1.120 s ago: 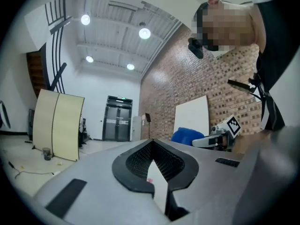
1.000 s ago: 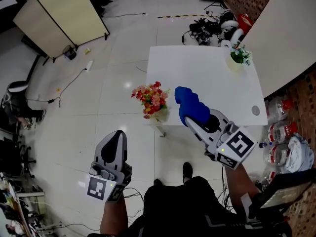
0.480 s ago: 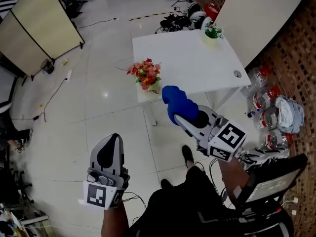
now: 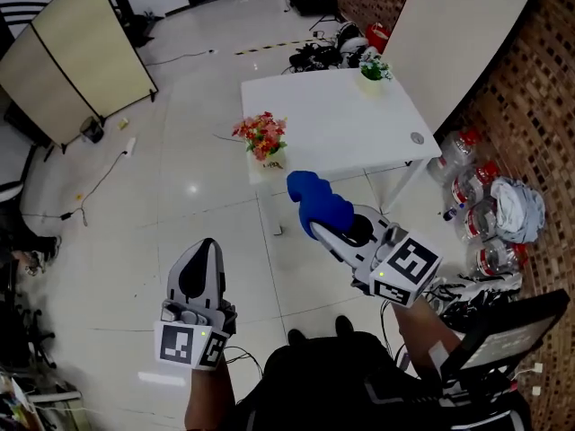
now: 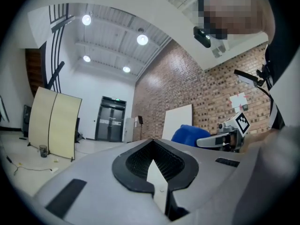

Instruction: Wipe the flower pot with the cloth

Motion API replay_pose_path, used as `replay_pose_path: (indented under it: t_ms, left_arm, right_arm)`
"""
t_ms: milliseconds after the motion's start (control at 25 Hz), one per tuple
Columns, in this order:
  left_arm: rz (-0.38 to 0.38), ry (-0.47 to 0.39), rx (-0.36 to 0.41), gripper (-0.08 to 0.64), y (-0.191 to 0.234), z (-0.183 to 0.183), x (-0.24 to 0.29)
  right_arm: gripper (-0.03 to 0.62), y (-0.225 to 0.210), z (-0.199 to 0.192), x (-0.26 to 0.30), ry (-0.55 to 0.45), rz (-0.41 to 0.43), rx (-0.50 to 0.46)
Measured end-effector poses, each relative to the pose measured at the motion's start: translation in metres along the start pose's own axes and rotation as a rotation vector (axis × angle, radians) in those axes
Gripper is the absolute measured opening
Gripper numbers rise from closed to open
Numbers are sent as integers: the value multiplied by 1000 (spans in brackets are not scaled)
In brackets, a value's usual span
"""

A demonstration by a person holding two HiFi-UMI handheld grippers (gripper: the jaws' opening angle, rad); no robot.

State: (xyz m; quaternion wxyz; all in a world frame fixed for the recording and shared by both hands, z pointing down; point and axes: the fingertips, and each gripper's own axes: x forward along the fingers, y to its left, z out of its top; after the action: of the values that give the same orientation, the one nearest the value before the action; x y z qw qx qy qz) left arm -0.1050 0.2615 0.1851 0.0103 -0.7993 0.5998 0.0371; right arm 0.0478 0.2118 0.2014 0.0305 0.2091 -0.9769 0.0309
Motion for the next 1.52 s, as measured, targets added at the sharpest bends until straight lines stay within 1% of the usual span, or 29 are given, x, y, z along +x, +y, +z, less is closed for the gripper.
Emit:
replay_pose_path:
  t_ms: [80, 160, 280, 400, 600, 840, 1080, 1520]
  left_arm:
    - [-6, 8, -7, 1, -15, 2, -1]
    - [-18, 11, 8, 1, -32, 5, 0]
    - [-10, 18, 26, 1, -49, 10, 3]
    - [-4, 13, 34, 0, -69, 14, 0]
    - [18, 13, 30, 0, -92, 11, -12]
    - [28, 18, 20, 0, -96, 15, -15]
    - [2, 14, 41, 0, -101, 23, -15]
    - [-4, 7, 26, 1, -100, 25, -13]
  right_arm:
    - [44, 0, 4, -14, -6, -9, 2]
    - [44, -1, 10, -28, -23, -15, -7]
    - [44, -5, 16, -44, -44, -22, -7]
    - [43, 0, 13, -62, -42, -11, -17]
    - [43, 3, -1, -90, -30, -13, -29]
    - [43, 7, 2, -94, -36, -5, 0]
    - [43, 8, 6, -94, -34, -24, 0]
    - [43, 10, 9, -94, -34, -31, -11]
